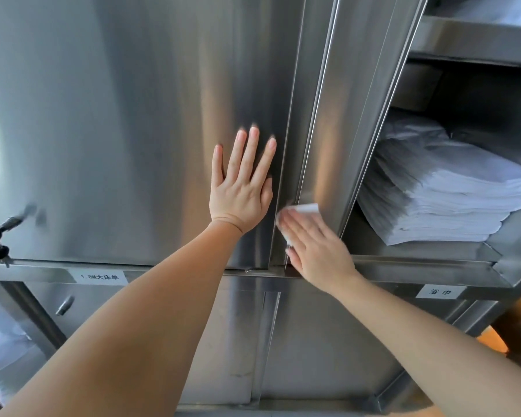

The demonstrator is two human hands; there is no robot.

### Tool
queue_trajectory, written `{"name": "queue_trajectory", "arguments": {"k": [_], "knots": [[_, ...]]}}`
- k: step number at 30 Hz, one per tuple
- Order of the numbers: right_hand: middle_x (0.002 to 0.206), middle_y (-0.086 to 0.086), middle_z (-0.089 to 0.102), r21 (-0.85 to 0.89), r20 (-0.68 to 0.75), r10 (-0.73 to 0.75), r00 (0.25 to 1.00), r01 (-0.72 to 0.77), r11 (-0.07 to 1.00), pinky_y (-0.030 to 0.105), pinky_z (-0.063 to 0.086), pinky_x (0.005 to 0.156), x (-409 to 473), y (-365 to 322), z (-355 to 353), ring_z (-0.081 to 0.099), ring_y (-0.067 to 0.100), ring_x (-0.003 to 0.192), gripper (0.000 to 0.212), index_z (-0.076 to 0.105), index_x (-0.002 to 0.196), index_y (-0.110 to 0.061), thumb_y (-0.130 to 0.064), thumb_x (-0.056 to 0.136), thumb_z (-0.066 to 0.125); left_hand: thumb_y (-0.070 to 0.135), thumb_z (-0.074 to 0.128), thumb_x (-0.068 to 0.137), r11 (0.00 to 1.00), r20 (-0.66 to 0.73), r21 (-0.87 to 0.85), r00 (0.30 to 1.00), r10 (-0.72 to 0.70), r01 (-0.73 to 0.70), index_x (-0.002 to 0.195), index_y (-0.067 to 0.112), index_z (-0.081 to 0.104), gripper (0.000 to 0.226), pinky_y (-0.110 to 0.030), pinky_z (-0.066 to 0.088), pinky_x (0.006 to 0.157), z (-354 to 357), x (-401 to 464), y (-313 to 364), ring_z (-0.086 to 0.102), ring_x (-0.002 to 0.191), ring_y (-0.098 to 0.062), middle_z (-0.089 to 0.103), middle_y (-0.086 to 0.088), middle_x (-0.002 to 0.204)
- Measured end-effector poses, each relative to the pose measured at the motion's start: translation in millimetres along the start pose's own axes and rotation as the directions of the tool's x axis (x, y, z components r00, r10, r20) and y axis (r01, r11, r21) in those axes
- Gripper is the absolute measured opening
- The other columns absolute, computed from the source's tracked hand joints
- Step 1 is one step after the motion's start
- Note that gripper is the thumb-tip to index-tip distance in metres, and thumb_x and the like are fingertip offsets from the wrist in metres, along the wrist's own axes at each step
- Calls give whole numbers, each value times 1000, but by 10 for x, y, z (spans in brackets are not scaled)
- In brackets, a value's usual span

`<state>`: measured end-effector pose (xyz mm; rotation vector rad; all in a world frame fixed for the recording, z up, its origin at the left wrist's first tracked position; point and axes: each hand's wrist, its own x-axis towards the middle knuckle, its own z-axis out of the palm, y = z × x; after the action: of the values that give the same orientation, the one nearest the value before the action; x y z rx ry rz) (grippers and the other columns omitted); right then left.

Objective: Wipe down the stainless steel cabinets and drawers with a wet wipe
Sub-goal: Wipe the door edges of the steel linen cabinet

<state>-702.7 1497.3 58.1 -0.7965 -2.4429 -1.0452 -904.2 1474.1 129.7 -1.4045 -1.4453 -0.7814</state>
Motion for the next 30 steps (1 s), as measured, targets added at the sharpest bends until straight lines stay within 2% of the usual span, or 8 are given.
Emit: {"name": "queue_trajectory", "arguments": {"k": [8, 12, 18, 21, 23, 25, 28, 30], "knots": [[161, 15, 14, 0, -234, 146, 961, -150, 989, 42, 14, 122, 876, 687, -571, 4, 27, 150, 58, 16, 153, -1, -28, 103, 28, 38, 24, 102, 999, 26, -40, 1000, 5, -4, 157, 24, 1, 61, -48, -10, 121, 18, -6, -5, 0, 150, -27, 7, -8, 163], [159, 20, 18, -58, -216, 35, 976, -48, 997, 42, 24, 119, 714, 566, -556, 12, 32, 149, 59, 12, 152, 4, -12, 100, 37, 37, 27, 101, 999, 68, -33, 998, -1, 3, 157, 24, 1, 63, -48, -10, 121, -49, 16, 3, -2, 151, -26, 7, -8, 163], [151, 27, 32, 279, -382, 229, 895, -124, 952, 36, 26, 112, 942, 918, -1093, 29, 40, 142, 60, 35, 142, 12, 17, 86, 54, 26, 42, 97, 991, 138, -109, 988, -67, 83, 155, 19, 21, 62, -49, -8, 122, -283, 90, 87, 0, 152, -27, 13, -10, 163], [148, 31, 33, 317, -492, 293, 820, -144, 937, 36, 20, 118, 1159, 1242, -1505, 30, 44, 140, 52, 38, 140, 14, 16, 89, 48, 24, 43, 96, 983, 95, -162, 993, -70, 85, 153, 17, 27, 60, -47, -7, 122, -441, 346, 137, 1, 152, -25, 15, -9, 163], [152, 28, 29, 331, -509, 324, 798, -166, 929, 25, 8, 120, 1298, 1440, -1739, 24, 40, 143, 51, 33, 143, 12, 14, 92, 43, 26, 42, 97, 983, 59, -166, 996, -66, 75, 154, 18, 25, 60, -45, -11, 122, -571, 695, 140, -4, 152, -22, 14, -7, 163], [155, 25, 23, 342, -497, 355, 792, -197, 919, 25, 3, 120, 1429, 1616, -1882, 17, 37, 146, 53, 27, 146, 9, 13, 95, 40, 29, 37, 98, 981, 21, -182, 998, -63, 66, 155, 19, 21, 60, -45, -12, 121, -718, 1117, 135, -4, 152, -23, 14, -8, 164], [160, 19, 9, 368, -396, 381, 836, -236, 900, 32, 6, 122, 1598, 1775, -1923, 1, 30, 150, 55, 18, 151, 2, 4, 100, 37, 35, 27, 98, 980, -5, -190, 998, -59, 57, 157, 21, 15, 61, -44, -15, 120, -931, 1673, 123, -3, 152, -25, 10, -7, 164], [162, 14, -9, 328, -263, 330, 906, -238, 914, 36, 3, 123, 1681, 1840, -1857, -14, 25, 149, 58, 0, 153, -7, -17, 106, 31, 37, 23, 99, 983, -17, -177, 999, -47, 44, 157, 23, 11, 62, -45, -15, 120, -1018, 1950, 107, -4, 152, -24, 7, -6, 165]]}}
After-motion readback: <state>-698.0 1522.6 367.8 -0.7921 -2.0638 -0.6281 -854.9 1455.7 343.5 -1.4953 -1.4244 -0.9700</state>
